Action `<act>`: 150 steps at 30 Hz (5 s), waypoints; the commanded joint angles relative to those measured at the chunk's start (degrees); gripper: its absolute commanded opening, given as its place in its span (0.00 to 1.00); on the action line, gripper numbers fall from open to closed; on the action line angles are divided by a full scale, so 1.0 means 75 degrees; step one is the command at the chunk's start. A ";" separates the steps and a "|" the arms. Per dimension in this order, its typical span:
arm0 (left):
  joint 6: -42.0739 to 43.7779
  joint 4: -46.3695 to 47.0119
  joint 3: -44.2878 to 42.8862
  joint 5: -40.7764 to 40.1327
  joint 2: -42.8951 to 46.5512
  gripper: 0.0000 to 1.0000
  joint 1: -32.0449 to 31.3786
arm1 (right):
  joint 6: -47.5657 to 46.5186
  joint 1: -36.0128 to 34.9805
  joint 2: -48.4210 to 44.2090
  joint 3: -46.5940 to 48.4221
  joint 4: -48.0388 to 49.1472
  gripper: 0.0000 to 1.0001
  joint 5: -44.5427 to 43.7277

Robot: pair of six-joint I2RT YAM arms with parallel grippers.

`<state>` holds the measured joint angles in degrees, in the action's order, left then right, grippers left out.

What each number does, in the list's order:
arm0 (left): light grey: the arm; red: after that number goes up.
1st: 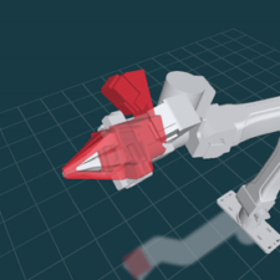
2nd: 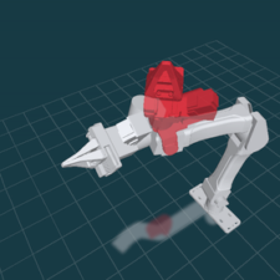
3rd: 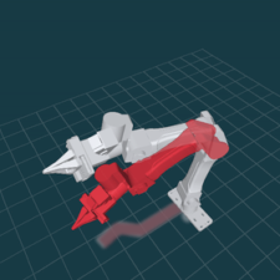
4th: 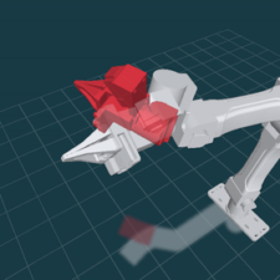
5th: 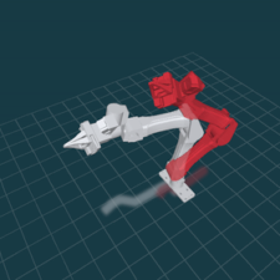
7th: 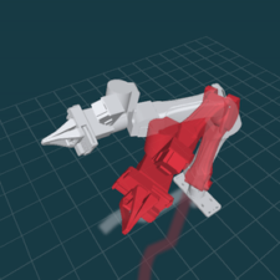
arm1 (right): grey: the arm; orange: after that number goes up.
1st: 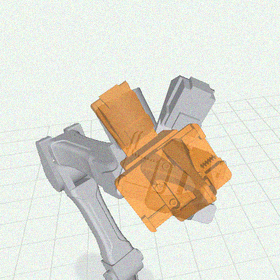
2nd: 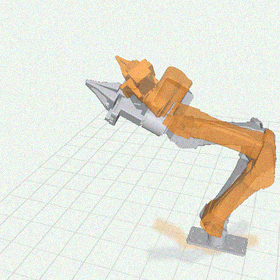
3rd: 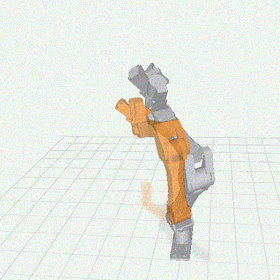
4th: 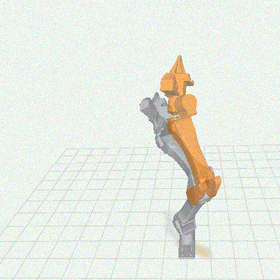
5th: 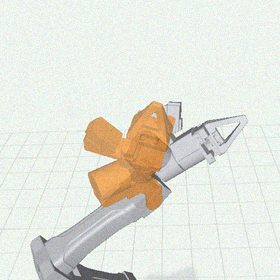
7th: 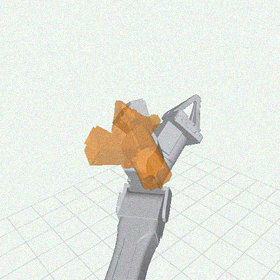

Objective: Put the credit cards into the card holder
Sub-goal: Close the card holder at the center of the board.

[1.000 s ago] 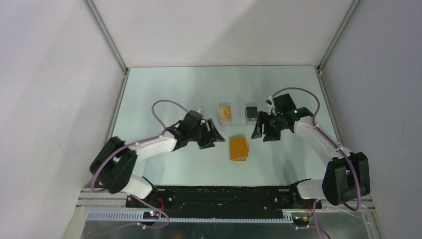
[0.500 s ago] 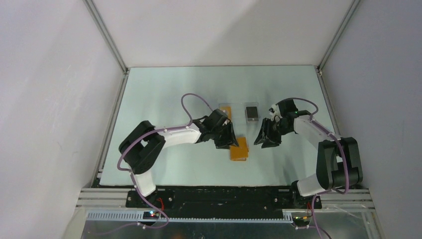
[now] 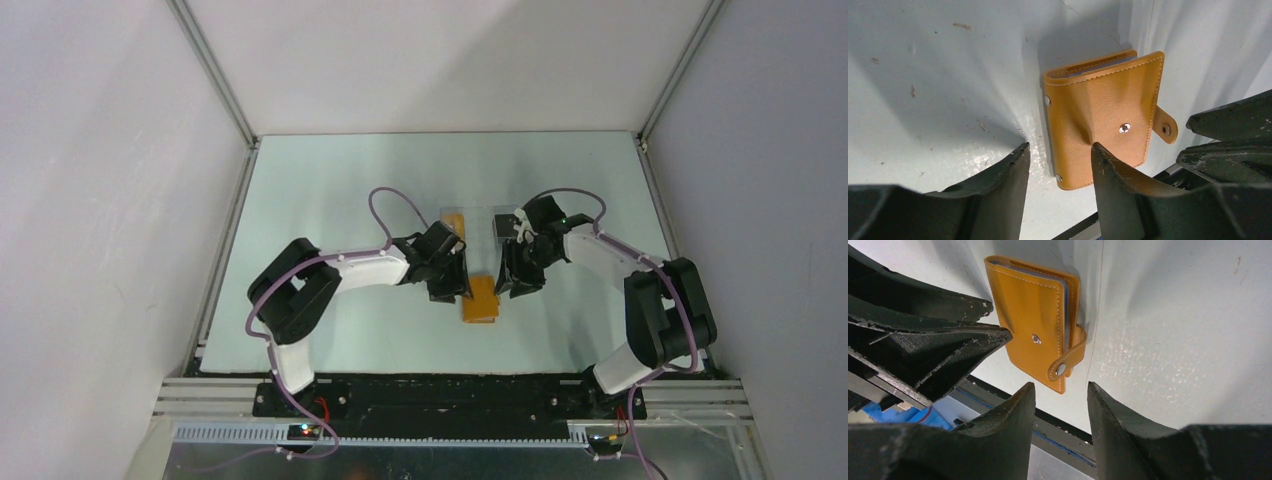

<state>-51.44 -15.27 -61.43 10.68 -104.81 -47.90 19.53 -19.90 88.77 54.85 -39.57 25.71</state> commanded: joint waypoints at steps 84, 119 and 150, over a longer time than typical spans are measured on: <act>0.0728 -0.0782 -0.0716 -0.0438 -0.0613 0.34 -0.0132 | 0.0657 -0.1347 0.1819 0.1693 -0.0088 0.00 -0.0620; 0.0747 -0.0847 -0.0798 -0.0461 -0.0825 0.22 -0.0165 | 0.0699 -0.1991 0.2215 0.2577 -0.0922 0.23 -0.1702; 0.0752 -0.0848 -0.0788 -0.0459 -0.0895 0.21 -0.0173 | 0.0743 -0.1691 0.1599 0.2175 -0.0615 0.28 -0.1018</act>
<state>-47.48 -20.75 -67.11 9.15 -108.42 -48.27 24.82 -32.86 103.81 71.85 -44.84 17.52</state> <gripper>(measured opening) 0.250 0.285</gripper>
